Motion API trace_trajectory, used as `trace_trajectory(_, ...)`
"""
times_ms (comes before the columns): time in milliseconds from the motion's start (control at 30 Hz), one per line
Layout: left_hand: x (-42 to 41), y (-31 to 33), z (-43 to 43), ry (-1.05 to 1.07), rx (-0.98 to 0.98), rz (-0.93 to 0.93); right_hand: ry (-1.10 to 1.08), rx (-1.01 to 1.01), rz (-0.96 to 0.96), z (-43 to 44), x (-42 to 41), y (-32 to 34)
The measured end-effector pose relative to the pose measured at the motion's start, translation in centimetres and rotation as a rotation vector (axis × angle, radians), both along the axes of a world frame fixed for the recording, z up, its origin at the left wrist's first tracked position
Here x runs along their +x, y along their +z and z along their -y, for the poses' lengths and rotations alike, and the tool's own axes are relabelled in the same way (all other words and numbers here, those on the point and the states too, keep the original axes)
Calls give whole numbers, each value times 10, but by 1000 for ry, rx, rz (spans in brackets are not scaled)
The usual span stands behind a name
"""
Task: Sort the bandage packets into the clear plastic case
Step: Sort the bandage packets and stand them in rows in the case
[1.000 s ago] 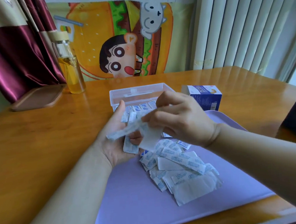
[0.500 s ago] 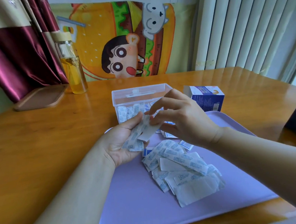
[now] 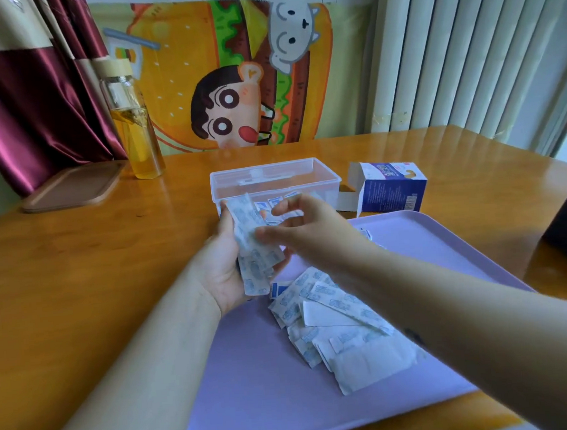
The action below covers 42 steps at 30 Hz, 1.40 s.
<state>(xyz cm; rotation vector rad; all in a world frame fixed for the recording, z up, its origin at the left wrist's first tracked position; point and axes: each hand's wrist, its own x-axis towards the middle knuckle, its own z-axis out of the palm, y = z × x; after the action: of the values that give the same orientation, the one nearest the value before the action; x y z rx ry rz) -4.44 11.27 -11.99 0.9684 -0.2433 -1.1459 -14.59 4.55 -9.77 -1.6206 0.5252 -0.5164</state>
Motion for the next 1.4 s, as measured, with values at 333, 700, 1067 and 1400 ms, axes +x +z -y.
trace_trajectory(333, 4, -1, 1, 55, -30, -135, -81, -420, -112, 4, 21, -15)
trace_trajectory(700, -2, -2, 0, -111, -66, -19, 218, -1089, -173, 20, 0, -20)
trace_trajectory(1067, -8, 1, -5, -350, 12, 250, 309, -1117, -349, 29, 2, 3)
trace_trajectory(1400, -9, 5, -11, -418, 53, 215, 24, -629, -10, 47, 8, 27)
